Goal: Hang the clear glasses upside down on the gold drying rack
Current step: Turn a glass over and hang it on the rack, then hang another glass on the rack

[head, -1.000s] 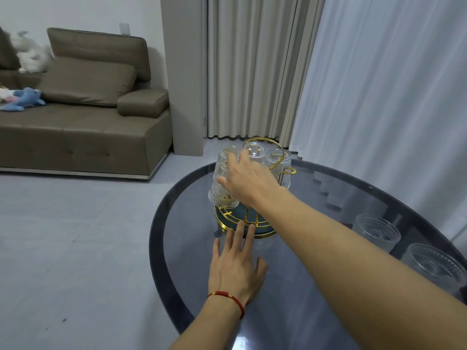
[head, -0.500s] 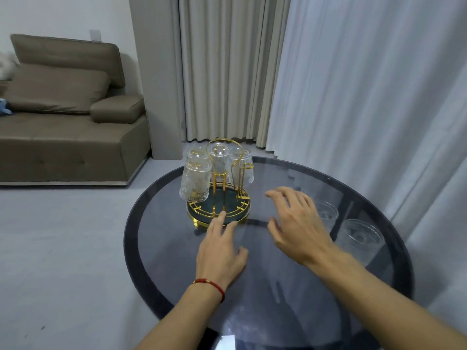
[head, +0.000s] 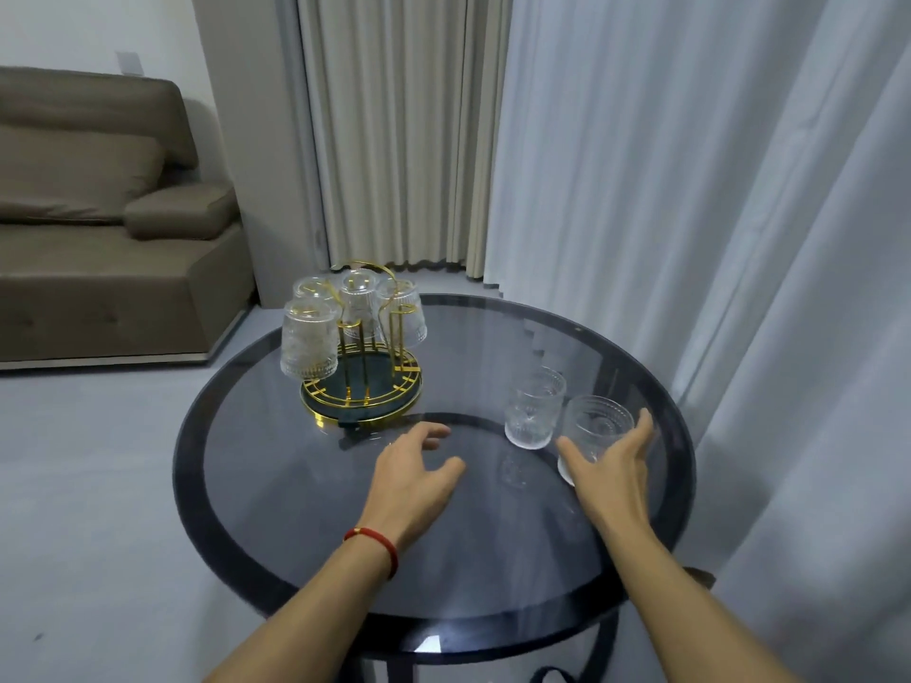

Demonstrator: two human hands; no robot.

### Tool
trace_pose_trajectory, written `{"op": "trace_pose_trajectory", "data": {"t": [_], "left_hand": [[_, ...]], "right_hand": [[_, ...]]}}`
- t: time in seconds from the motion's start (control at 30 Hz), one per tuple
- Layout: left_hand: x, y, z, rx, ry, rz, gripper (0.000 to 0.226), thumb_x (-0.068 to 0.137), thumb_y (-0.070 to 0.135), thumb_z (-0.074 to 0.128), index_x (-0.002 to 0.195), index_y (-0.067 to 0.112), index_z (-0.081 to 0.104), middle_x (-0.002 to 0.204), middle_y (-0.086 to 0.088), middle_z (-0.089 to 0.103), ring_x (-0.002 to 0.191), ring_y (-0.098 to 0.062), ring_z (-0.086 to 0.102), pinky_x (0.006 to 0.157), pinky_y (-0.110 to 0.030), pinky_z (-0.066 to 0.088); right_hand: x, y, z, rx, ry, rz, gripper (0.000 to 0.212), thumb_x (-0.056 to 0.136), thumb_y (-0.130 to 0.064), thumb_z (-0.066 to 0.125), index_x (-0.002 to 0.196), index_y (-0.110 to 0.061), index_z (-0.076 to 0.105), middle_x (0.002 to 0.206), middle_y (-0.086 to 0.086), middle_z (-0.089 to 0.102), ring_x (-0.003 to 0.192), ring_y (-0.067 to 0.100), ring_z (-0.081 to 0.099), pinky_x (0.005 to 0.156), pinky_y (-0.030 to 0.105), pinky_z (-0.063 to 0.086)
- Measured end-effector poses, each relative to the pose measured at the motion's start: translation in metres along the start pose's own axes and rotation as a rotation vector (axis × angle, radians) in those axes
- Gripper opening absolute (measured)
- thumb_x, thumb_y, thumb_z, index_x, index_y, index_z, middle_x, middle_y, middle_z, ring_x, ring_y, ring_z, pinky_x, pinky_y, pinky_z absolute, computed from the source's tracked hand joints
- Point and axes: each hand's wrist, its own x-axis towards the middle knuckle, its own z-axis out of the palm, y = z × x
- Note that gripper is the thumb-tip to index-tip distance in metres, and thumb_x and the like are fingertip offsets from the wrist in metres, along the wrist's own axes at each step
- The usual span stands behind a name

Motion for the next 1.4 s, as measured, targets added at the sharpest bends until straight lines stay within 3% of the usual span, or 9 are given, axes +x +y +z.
{"op": "trace_pose_trajectory", "data": {"t": [0.3,0.47,0.57,0.67,0.8,0.97,1.17,1.3,1.4], "left_hand": [[-0.003,0.02,0.019,-0.237,-0.093,-0.044,0.029,0.08,0.032,0.071,0.108,0.03,0.069,0.099,-0.005,0.073,0.096,-0.021,0.069,0.088,-0.05,0.059],[-0.01,0.033,0.022,-0.318,-0.176,0.021,0.063,0.069,0.065,0.072,0.124,0.038,0.058,0.112,0.0,0.069,0.098,-0.015,0.07,0.083,-0.045,0.062],[-0.009,0.039,0.02,-0.537,-0.254,0.024,0.082,0.069,0.061,0.078,0.141,0.039,0.046,0.128,0.001,0.059,0.111,-0.013,0.067,0.084,-0.043,0.063],[-0.006,0.038,0.013,-0.471,-0.059,0.05,0.08,0.063,0.058,0.081,0.133,0.034,0.052,0.125,0.011,0.059,0.104,0.005,0.061,0.083,-0.029,0.056],[0.007,0.025,-0.004,-0.719,0.027,-0.094,0.061,0.066,0.039,0.084,0.12,0.027,0.06,0.12,0.0,0.065,0.103,-0.019,0.07,0.082,-0.048,0.063],[0.024,0.005,-0.018,-0.928,0.05,-0.166,0.063,0.074,0.03,0.075,0.128,0.007,0.054,0.122,-0.022,0.067,0.099,-0.029,0.073,0.077,-0.044,0.062],[0.046,-0.03,-0.031,-0.316,0.263,-0.012,0.045,0.096,0.059,0.031,0.098,0.029,0.064,0.099,-0.004,0.066,0.099,-0.026,0.059,0.083,-0.042,0.049],[0.062,-0.077,-0.036,0.416,0.206,-0.014,0.058,0.096,0.054,0.043,0.147,0.027,0.043,0.157,-0.006,0.037,0.147,-0.027,0.028,0.115,-0.053,0.033],[0.066,-0.096,-0.033,0.59,0.137,-0.007,0.077,0.092,0.058,0.045,0.158,0.031,0.019,0.17,-0.004,0.009,0.156,-0.024,0.006,0.121,-0.051,0.02]], "right_hand": [[0.007,0.001,-0.007,0.104,0.102,-0.043,0.087,0.073,-0.044,0.087,0.143,-0.016,0.043,0.14,0.01,0.057,0.131,0.031,0.053,0.106,0.044,0.046],[-0.003,-0.026,-0.024,0.127,0.026,-0.473,0.081,0.067,-0.059,0.086,0.137,-0.041,0.047,0.125,-0.005,0.048,0.101,-0.001,0.048,0.084,0.002,0.039],[-0.023,-0.038,-0.014,0.005,-0.221,-0.659,0.085,0.065,-0.061,0.085,0.14,-0.043,0.047,0.12,-0.008,0.044,0.103,0.002,0.055,0.085,0.02,0.054],[-0.035,-0.049,0.004,-0.12,-0.361,-0.777,0.093,0.068,-0.052,0.088,0.148,-0.036,0.043,0.125,-0.007,0.041,0.108,0.012,0.057,0.09,0.032,0.058],[-0.037,-0.059,0.024,0.085,-0.576,-0.477,0.089,0.081,-0.067,0.071,0.154,-0.041,0.027,0.146,-0.017,0.032,0.13,-0.001,0.039,0.1,0.019,0.04],[-0.045,-0.073,0.06,0.521,-0.762,-0.031,0.045,0.108,-0.049,0.039,0.142,-0.021,0.045,0.137,0.012,0.062,0.115,0.024,0.07,0.095,0.051,0.06],[-0.035,-0.092,0.095,0.309,-0.41,-0.214,0.051,0.103,-0.053,0.048,0.149,-0.034,0.038,0.148,0.002,0.05,0.122,0.014,0.058,0.106,0.04,0.047],[-0.014,-0.124,0.103,0.366,-0.143,-0.284,0.054,0.101,-0.051,0.053,0.151,-0.034,0.038,0.151,-0.004,0.043,0.12,0.006,0.042,0.104,0.034,0.038],[0.005,-0.153,0.107,0.36,-0.063,-0.336,0.057,0.1,-0.049,0.057,0.151,-0.03,0.04,0.153,-0.003,0.044,0.123,0.007,0.042,0.102,0.031,0.037]]}}
